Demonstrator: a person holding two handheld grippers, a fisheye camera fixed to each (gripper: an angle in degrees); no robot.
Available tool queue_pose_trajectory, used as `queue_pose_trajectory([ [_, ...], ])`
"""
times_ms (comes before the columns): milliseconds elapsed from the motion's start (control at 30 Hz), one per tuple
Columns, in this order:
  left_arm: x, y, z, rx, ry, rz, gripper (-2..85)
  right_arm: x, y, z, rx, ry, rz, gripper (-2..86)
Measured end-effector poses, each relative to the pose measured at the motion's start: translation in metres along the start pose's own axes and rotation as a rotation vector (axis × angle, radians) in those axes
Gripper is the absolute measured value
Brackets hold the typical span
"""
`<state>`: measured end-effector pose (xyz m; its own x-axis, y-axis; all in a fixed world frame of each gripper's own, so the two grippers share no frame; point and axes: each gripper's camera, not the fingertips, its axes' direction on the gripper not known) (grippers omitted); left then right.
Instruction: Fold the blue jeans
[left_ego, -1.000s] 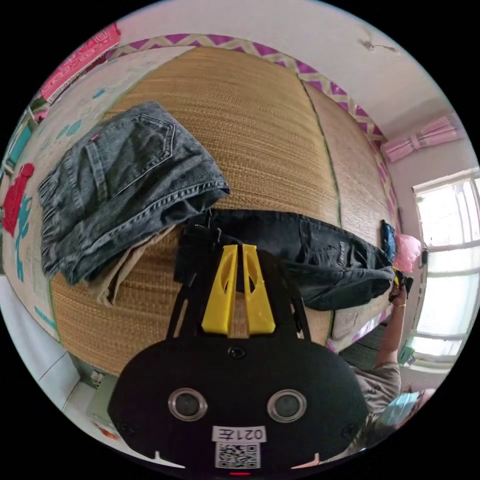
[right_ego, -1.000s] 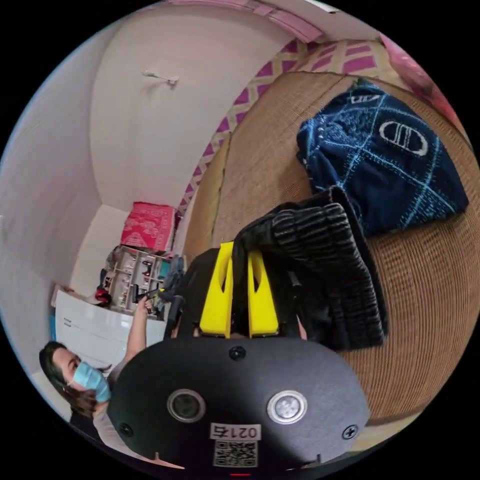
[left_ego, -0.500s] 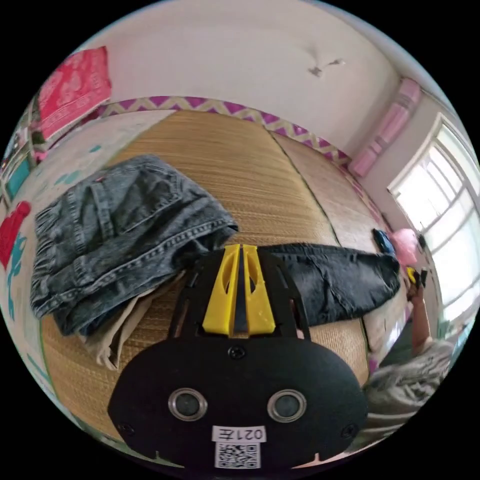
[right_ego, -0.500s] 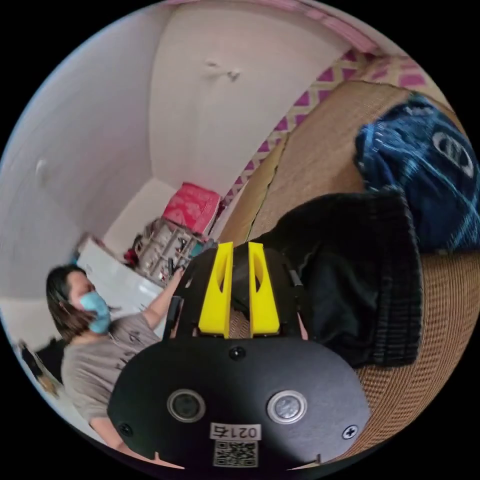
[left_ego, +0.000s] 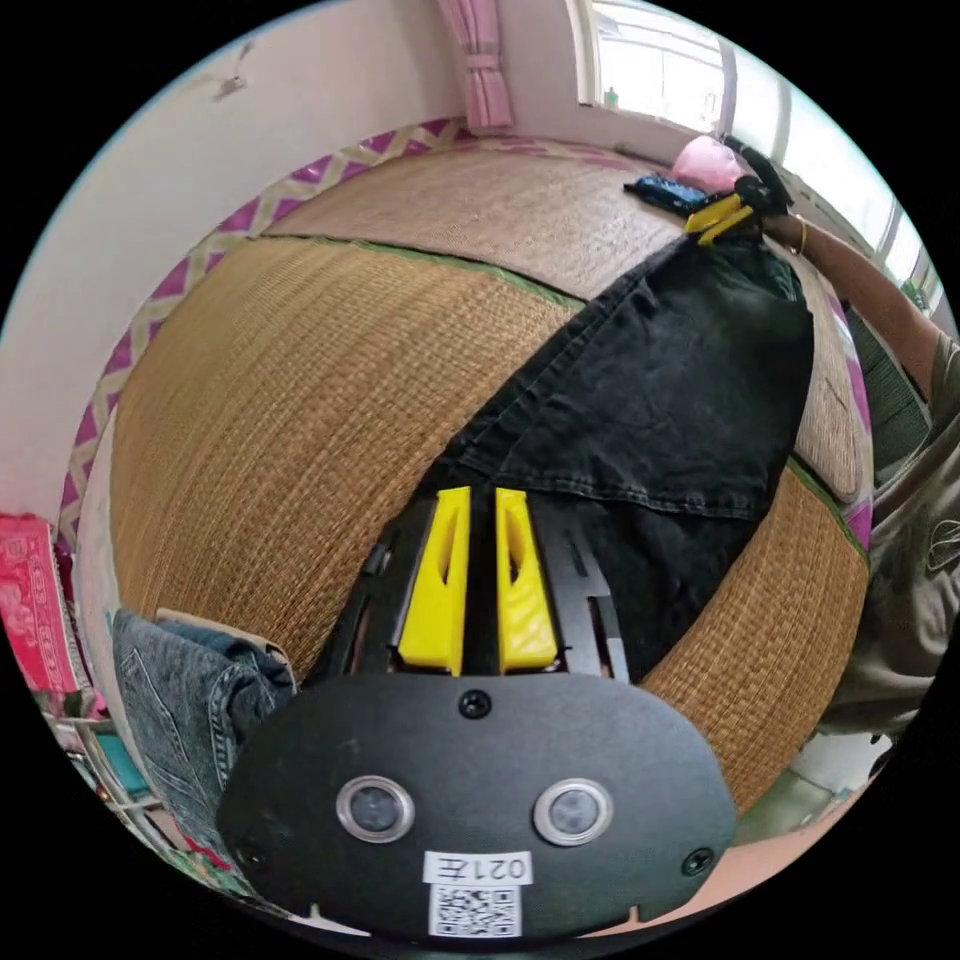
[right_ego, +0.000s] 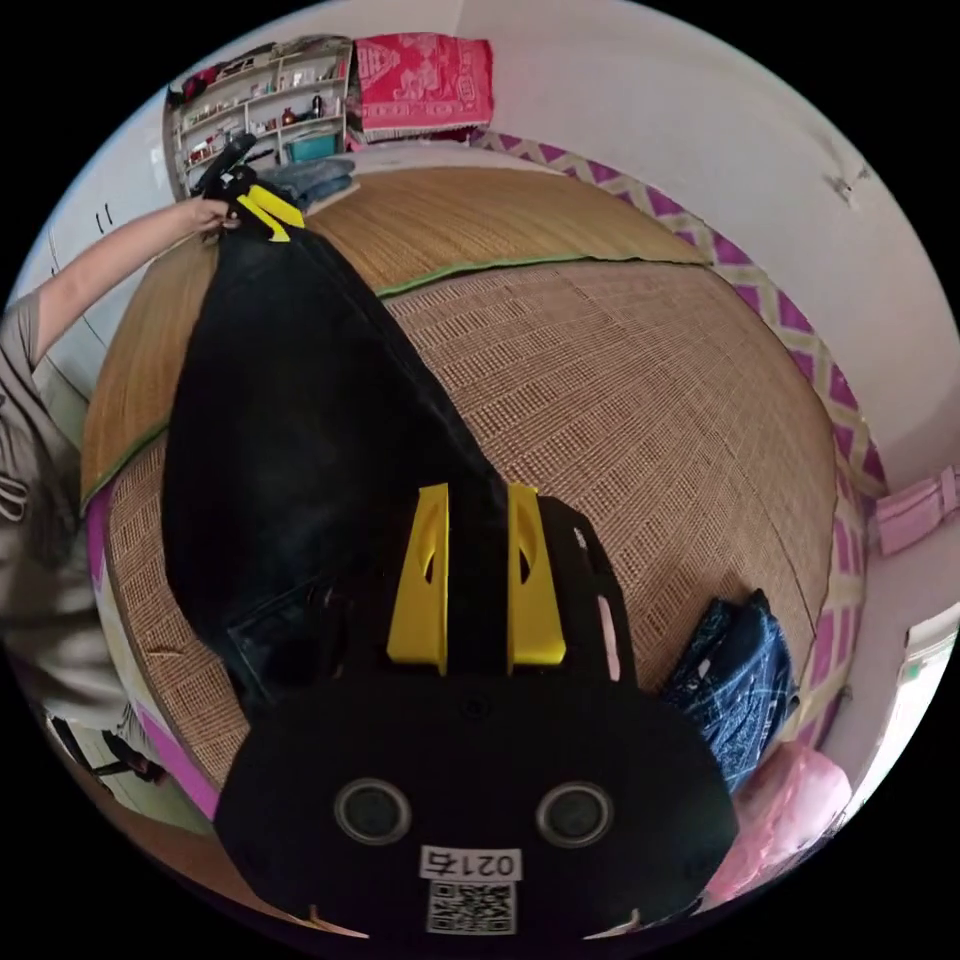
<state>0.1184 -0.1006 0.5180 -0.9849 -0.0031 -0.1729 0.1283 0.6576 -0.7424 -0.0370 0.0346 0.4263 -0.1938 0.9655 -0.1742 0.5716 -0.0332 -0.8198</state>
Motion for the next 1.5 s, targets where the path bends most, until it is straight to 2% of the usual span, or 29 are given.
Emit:
queue_pose_trajectory([
  [133, 0.002, 0.002, -0.018, 0.055, -0.024, 0.008, -0.7, 0.000, -0.020, -0.014, 0.033, -0.028, -0.011, 0.4],
  [267, -0.011, -0.003, -0.021, 0.084, -0.041, -0.034, -0.9, 0.018, -0.031, -0.048, 0.128, -0.044, 0.072, -0.5],
  [400, -0.024, -0.008, 0.014, 0.036, -0.033, -0.122, -0.9, 0.038, -0.054, -0.019, 0.058, -0.018, 0.119, -0.4],
  [500, -0.028, 0.013, 0.026, 0.056, -0.008, -0.178, -0.9, 0.053, -0.067, 0.012, -0.026, -0.055, 0.184, 0.2],
  [567, -0.029, 0.044, 0.024, -0.002, -0.072, -0.214, -0.6, 0.064, -0.069, -0.005, -0.014, -0.075, 0.249, 0.7],
  [633, -0.024, 0.075, 0.011, 0.030, -0.097, -0.219, -0.5, 0.062, -0.068, -0.034, 0.017, -0.045, 0.265, 0.9],
  [733, 0.006, 0.127, -0.019, 0.170, -0.060, -0.181, -0.4, 0.021, -0.067, -0.091, 0.183, -0.100, 0.170, -0.2],
  [833, 0.047, 0.173, -0.032, 0.262, -0.029, -0.183, -0.4, -0.048, -0.077, -0.109, 0.202, -0.213, -0.035, -0.8],
  [900, 0.067, 0.203, -0.032, 0.290, -0.036, -0.248, -0.6, -0.085, -0.084, -0.097, 0.140, -0.212, -0.117, -0.9],
  [967, 0.083, 0.251, -0.028, 0.338, -0.021, -0.400, -0.5, -0.117, -0.089, -0.046, -0.042, -0.062, -0.156, -0.8],
  [1000, 0.086, 0.263, -0.027, 0.347, -0.012, -0.441, -0.4, -0.121, -0.088, -0.037, -0.043, -0.030, -0.160, -0.8],
  [1067, 0.092, 0.318, -0.020, 0.409, 0.060, -0.606, 0.5, -0.115, -0.077, -0.042, 0.084, 0.022, -0.111, -0.8],
  [1167, 0.083, 0.391, -0.007, 0.509, 0.191, -0.848, 5.0, -0.105, -0.078, -0.051, 0.071, 0.027, -0.101, -0.7],
  [1267, 0.063, 0.454, 0.007, 0.590, 0.297, -1.054, 3.7, -0.104, -0.080, -0.057, 0.046, 0.104, -0.120, -0.7],
  [1367, 0.049, 0.506, 0.014, 0.732, 0.310, -1.208, -0.1, -0.083, -0.085, -0.065, -0.001, 0.070, -0.047, -0.6],
  [1500, 0.032, 0.535, 0.025, 0.781, 0.271, -1.374, -0.4, -0.054, -0.086, -0.074, -0.041, 0.026, -0.024, -0.6],
])
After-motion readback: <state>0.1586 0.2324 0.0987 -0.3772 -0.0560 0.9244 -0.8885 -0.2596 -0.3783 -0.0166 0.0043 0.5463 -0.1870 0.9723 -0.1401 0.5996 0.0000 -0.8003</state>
